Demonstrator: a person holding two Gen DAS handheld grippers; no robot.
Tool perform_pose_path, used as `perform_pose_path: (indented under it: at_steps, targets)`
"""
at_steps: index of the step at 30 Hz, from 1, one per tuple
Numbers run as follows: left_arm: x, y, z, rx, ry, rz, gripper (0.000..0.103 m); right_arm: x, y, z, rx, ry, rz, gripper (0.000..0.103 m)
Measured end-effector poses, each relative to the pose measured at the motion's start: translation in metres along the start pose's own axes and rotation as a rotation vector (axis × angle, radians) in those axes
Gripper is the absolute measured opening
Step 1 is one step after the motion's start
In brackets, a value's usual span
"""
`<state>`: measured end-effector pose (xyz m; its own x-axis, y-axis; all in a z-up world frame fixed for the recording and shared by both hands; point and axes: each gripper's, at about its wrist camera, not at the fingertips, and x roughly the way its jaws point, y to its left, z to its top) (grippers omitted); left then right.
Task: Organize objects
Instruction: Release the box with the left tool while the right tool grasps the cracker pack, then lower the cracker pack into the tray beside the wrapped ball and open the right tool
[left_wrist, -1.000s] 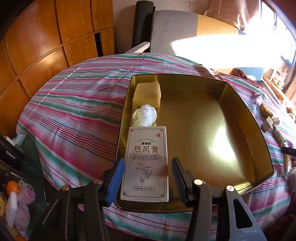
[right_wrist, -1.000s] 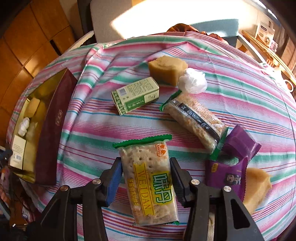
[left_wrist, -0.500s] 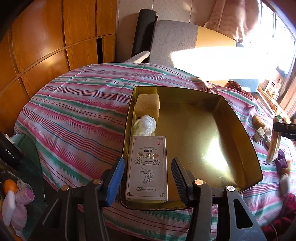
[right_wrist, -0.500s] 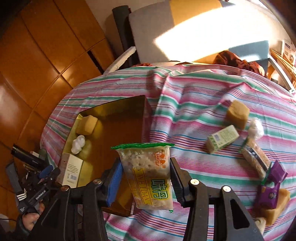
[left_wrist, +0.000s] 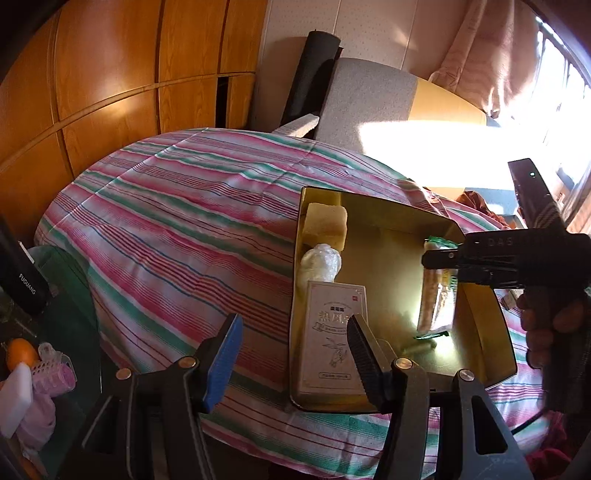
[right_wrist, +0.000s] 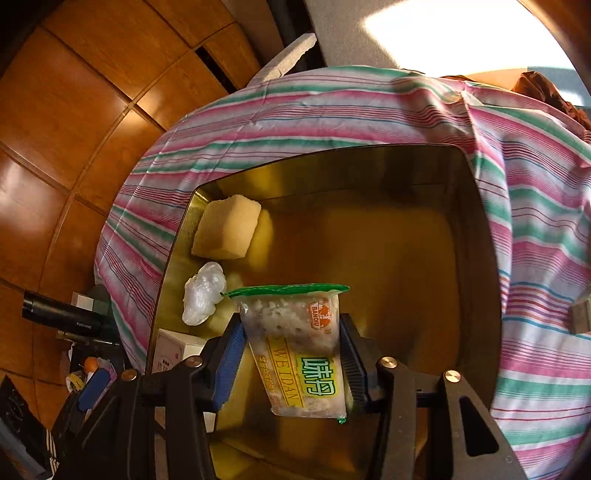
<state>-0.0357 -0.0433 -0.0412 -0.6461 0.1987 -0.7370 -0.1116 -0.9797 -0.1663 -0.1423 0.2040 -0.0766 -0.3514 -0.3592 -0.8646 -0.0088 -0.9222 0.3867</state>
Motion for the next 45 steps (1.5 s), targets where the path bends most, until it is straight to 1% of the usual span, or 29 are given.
perform_pose_path:
  at_steps: [3, 6, 9, 11, 13, 18, 26, 33, 39, 45]
  targets:
    - [0.001, 0.009, -0.001, -0.018, 0.003, 0.007, 0.06, 0.021, 0.011, 0.009, 0.009, 0.03, 0.002, 0.05]
    - [0.003, 0.013, -0.002, -0.029, 0.011, 0.006, 0.06, 0.038, 0.02, 0.017, 0.041, 0.059, 0.05, 0.05]
    - [0.005, 0.013, -0.002, -0.031, 0.017, 0.002, 0.06, 0.049, 0.024, 0.023, 0.09, 0.061, 0.092, 0.051]
    - [0.006, 0.014, -0.003, -0.031, 0.02, 0.0, 0.061, 0.05, 0.024, 0.024, 0.114, 0.055, 0.121, 0.053]
    - [0.008, 0.014, -0.004, -0.032, 0.024, 0.001, 0.061, 0.048, 0.025, 0.024, 0.111, 0.044, 0.127, 0.059]
    - [0.006, 0.013, -0.003, -0.028, 0.014, 0.007, 0.062, 0.036, 0.026, 0.018, 0.088, 0.014, 0.12, 0.06]
    - [-0.002, 0.004, -0.003, -0.002, -0.009, 0.028, 0.068, 0.006, 0.04, -0.009, -0.062, -0.073, 0.001, 0.06]
    - [-0.009, -0.007, -0.004, 0.031, -0.021, 0.044, 0.071, -0.021, 0.043, -0.038, -0.183, -0.184, -0.14, 0.07]
    - [-0.012, -0.02, -0.006, 0.066, -0.029, 0.044, 0.072, -0.047, 0.028, -0.063, -0.208, -0.262, -0.215, 0.076]
    - [-0.018, -0.035, -0.008, 0.104, -0.037, 0.04, 0.073, -0.068, 0.011, -0.086, -0.202, -0.309, -0.259, 0.077]
